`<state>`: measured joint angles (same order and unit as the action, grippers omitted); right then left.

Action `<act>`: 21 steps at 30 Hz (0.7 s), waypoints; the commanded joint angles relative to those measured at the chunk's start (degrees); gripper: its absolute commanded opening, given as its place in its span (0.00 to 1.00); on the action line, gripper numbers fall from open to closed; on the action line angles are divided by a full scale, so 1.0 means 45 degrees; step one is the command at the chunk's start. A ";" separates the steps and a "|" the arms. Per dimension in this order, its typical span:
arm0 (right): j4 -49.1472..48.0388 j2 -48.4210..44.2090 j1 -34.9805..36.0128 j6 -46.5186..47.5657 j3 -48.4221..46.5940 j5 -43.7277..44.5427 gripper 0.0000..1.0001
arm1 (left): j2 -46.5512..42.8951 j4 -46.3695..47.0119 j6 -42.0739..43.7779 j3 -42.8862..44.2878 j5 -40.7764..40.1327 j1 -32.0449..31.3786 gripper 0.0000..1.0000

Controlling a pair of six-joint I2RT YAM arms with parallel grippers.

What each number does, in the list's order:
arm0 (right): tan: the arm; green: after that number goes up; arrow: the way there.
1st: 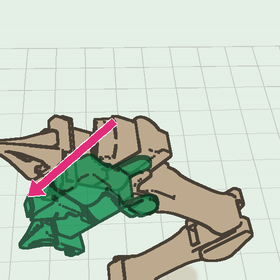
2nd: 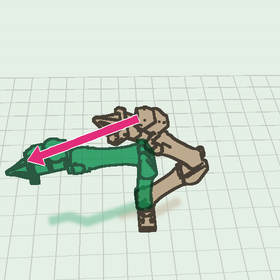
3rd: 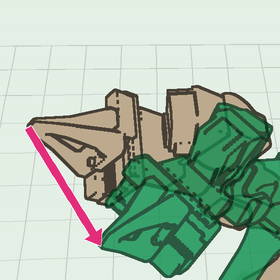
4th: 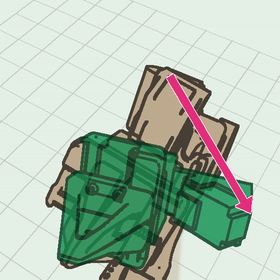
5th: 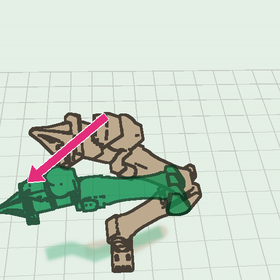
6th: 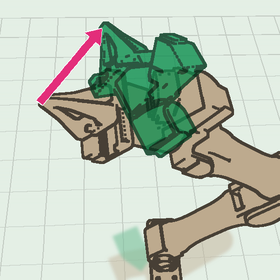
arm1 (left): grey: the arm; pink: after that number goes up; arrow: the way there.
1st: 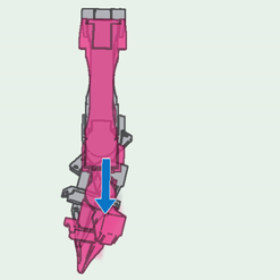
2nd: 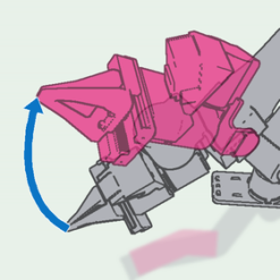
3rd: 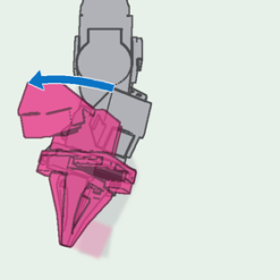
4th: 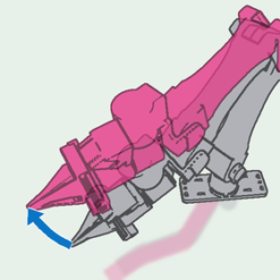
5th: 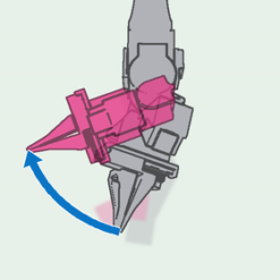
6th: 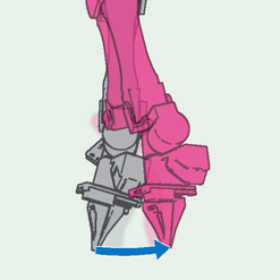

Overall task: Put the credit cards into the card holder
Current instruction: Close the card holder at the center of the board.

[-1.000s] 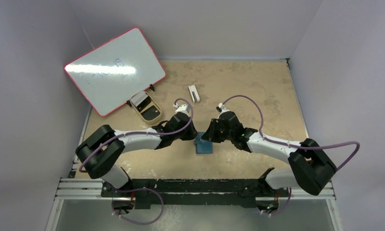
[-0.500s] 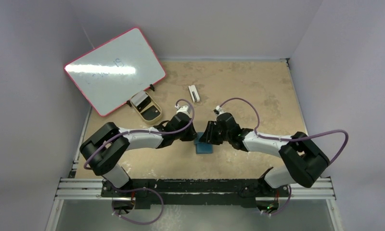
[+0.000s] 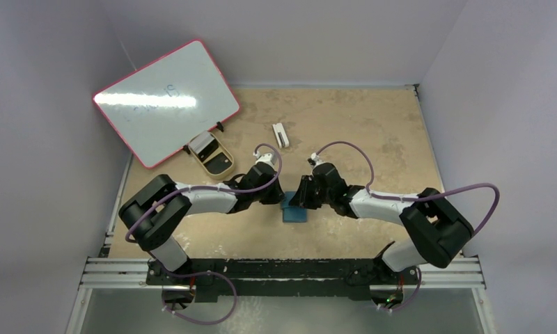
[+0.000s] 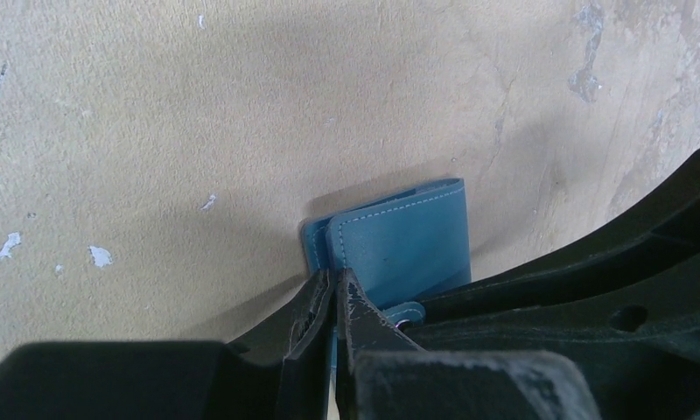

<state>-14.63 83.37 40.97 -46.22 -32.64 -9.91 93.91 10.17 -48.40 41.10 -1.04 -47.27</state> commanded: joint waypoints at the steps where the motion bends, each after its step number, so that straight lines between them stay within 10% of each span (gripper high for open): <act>1: -0.0420 0.0075 0.0061 0.0278 -0.0404 -0.0102 0.18 | 0.0110 0.0513 0.0274 0.0437 0.0115 0.0079 0.04; 6: -0.0280 -0.0114 0.0067 0.0324 -0.0374 0.0114 0.00 | 0.0162 0.0461 0.0302 0.0452 0.0063 0.0075 0.04; 21: 0.0853 -0.0316 0.0068 -0.0399 -0.0404 0.0764 0.00 | 0.0395 0.0083 0.0424 0.0434 -0.0179 0.0074 0.04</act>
<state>-12.16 82.87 40.97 -46.37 -33.30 -8.54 94.65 10.50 -48.36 41.39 -1.10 -47.27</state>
